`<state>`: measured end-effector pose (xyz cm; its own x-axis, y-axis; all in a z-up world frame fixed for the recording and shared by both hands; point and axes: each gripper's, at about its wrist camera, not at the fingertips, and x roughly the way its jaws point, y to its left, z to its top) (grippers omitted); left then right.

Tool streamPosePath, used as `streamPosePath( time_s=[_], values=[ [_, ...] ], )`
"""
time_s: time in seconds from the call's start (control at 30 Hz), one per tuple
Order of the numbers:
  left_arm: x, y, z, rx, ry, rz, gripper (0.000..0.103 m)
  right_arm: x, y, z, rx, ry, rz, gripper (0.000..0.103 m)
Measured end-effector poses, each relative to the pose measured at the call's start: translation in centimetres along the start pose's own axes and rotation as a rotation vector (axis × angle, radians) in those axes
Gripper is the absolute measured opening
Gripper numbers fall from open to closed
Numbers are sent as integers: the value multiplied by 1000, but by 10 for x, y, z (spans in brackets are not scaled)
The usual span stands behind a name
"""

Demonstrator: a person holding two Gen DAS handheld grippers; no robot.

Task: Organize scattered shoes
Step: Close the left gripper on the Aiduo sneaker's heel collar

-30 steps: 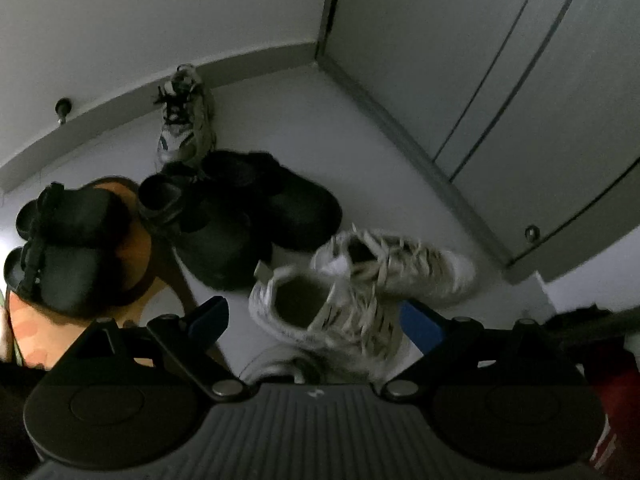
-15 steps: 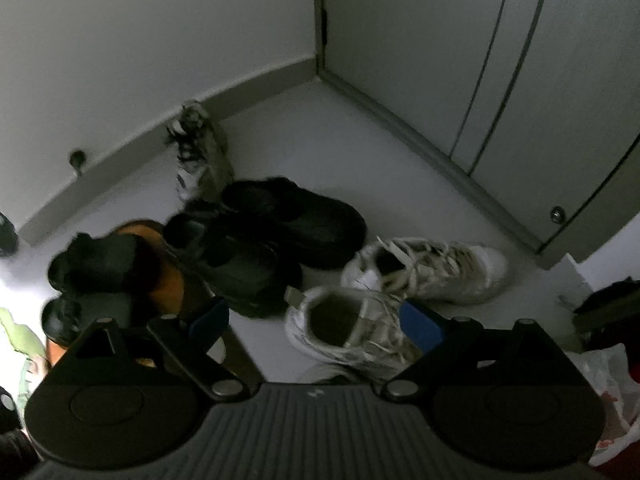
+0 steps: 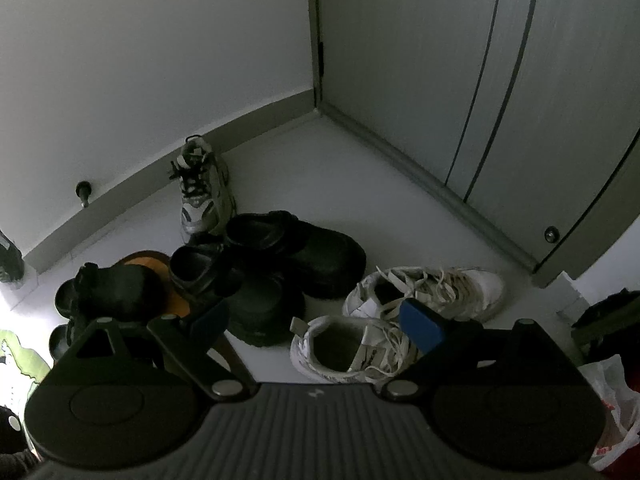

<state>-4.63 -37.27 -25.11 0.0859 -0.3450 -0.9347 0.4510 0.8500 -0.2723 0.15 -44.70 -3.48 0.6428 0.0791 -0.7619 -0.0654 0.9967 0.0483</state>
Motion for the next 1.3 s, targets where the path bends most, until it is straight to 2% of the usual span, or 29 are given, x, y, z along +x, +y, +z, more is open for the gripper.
streamPosePath(
  time_s=[0.13, 0.2, 0.23, 0.27, 0.37, 0.53, 0.87, 1.07, 1.3],
  values=[
    [-5, -8, -3, 16, -26, 42, 72, -2, 3, 0, -8, -10, 15, 95],
    [-11, -10, -1, 7, -48, 26, 80, -1, 3, 0, 1, -3, 20, 95],
    [-9, -11, 3, 10, -36, 23, 95, -1, 3, 0, 6, -2, 22, 95],
    [-5, -12, 7, 17, -15, 28, 101, 0, 2, 1, 12, -1, 21, 95],
    [5, -10, 17, 25, 21, 41, 94, 0, 2, 1, 19, -7, 22, 95],
    [20, -2, 34, -9, 23, 14, 95, -2, 2, 0, 20, -14, 20, 95],
    [47, -10, 40, 23, 78, 84, 98, -1, -4, 0, 63, -17, 13, 95],
    [40, -15, 37, 79, 51, 106, 86, 0, -4, -1, 69, -17, 23, 96],
    [33, -9, 29, 66, 65, 105, 84, 1, -6, 0, 83, -24, 39, 95]
  ],
)
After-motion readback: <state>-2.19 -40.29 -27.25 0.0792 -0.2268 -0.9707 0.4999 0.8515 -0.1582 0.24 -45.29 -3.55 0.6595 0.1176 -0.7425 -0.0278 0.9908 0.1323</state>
